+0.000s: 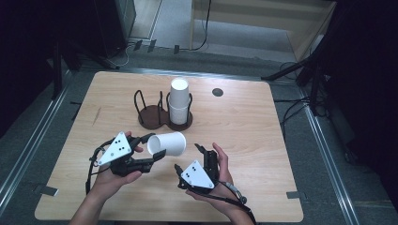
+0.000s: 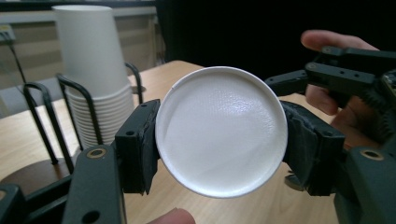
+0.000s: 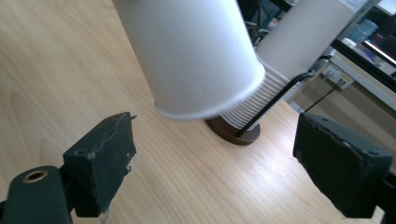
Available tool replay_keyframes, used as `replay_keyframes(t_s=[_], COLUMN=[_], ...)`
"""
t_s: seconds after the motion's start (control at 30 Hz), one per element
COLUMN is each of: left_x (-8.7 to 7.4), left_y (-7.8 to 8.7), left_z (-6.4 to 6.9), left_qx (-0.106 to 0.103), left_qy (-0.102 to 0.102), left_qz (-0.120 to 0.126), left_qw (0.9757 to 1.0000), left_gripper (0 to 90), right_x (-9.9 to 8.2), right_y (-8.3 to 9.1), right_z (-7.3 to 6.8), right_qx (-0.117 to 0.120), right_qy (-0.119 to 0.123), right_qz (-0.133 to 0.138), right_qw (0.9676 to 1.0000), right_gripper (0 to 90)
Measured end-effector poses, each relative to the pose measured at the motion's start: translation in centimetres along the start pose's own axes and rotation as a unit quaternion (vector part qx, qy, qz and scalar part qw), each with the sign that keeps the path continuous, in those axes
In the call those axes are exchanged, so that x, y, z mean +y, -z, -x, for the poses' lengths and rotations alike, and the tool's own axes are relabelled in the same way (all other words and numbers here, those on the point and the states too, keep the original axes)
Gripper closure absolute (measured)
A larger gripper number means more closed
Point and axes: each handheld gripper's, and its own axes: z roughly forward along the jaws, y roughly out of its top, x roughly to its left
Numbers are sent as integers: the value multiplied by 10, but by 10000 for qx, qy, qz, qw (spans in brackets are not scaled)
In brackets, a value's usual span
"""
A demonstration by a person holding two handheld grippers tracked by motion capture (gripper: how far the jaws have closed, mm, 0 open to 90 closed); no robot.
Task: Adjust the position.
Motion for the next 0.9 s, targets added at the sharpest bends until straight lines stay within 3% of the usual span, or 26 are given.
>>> replay_keyframes(t_s=[0.23, 0.27, 0.37, 0.5, 0.6, 0.67, 0.73, 0.77, 0.8, 0.9], left_x=[-1, -1, -3, -5, -9, -13, -16, -16, -18, -19], left_y=[1, 0, 0, -2, -5, -6, -5, -5, -5, -5], left_z=[0, 0, -2, -3, -6, -11, -13, -13, -16, -16], left_qx=[166, 240, 364, 402, 480, 480, 634, 634, 631, 631], left_qy=[-101, -116, -29, 59, 143, 226, 271, 271, 469, 453], left_qz=[257, 323, 374, 462, 567, 676, 746, 746, 857, 898], left_qw=[9995, 9991, 9986, 9981, 9971, 9963, 9948, 9948, 9932, 9929], left_gripper=[346, 346, 346, 346, 346, 345, 346, 346, 346, 346], right_x=[-1, 0, 0, 1, -1, -4, -5, -5, -4, 0], right_y=[-1, 0, 2, 0, -1, -2, -2, -2, -1, 3], right_z=[3, 4, 5, 4, 4, 6, 8, 8, 12, 16], right_qx=[58, 82, 138, -9, 54, -59, -140, -140, -211, -261], right_qy=[-451, -682, -997, -1061, -1238, -1528, -1775, -1775, -1978, -2258], right_qz=[110, 191, 306, 204, 185, 282, 361, 361, 498, 695], right_qw=[9989, 9975, 9945, 9942, 9921, 9878, 9834, 9834, 9787, 9713], right_gripper=[103, 81, 76, 76, 77, 100, 118, 118, 127, 132])
